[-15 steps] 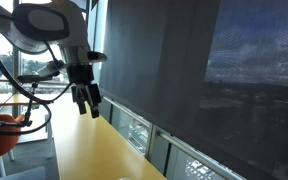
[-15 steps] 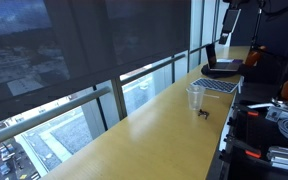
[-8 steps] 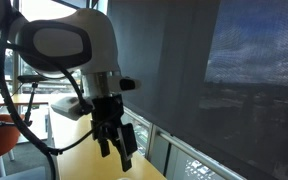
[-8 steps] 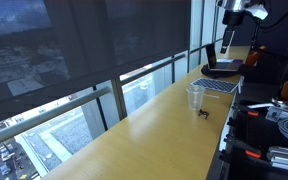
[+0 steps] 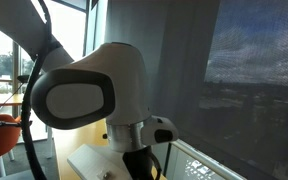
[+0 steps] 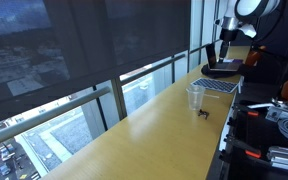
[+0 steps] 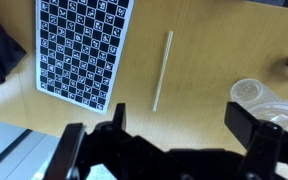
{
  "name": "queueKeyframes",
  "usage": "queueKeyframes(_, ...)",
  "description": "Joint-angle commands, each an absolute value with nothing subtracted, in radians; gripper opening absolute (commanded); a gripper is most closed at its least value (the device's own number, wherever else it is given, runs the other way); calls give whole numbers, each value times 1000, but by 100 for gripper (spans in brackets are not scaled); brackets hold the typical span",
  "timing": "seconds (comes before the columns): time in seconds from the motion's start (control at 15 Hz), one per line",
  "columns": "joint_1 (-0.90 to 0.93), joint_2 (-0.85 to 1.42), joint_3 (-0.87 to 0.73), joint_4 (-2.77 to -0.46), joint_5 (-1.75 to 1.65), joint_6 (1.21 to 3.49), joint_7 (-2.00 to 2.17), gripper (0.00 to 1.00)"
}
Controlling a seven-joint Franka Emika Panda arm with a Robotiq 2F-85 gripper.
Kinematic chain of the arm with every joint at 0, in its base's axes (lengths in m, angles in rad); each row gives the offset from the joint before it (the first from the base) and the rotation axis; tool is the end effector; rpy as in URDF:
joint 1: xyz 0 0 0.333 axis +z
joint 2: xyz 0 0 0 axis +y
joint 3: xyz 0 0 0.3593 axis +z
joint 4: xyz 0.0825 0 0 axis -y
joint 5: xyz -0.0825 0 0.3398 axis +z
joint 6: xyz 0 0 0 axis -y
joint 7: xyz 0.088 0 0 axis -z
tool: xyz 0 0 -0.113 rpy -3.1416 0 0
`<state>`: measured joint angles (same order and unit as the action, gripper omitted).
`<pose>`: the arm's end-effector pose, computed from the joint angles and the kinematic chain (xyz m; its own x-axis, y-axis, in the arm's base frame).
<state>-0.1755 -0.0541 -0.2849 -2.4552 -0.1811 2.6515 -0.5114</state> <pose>0.4192 -0.2041 0.4122 0.9649 0.2113 0.1559 0.1767 -0.9617 0.2093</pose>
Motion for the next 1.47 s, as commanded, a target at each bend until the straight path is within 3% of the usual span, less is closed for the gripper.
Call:
queueKeyframes(0.0, -196, 102, -272, -2337, -52, 2673, -618, 100)
queueKeyframes(0.87, -310, 463, -168, -2090, -47, 2681, -591, 100)
queueKeyframes(1.4, -312, 480, -155, -2084, -81, 2664, -554, 100)
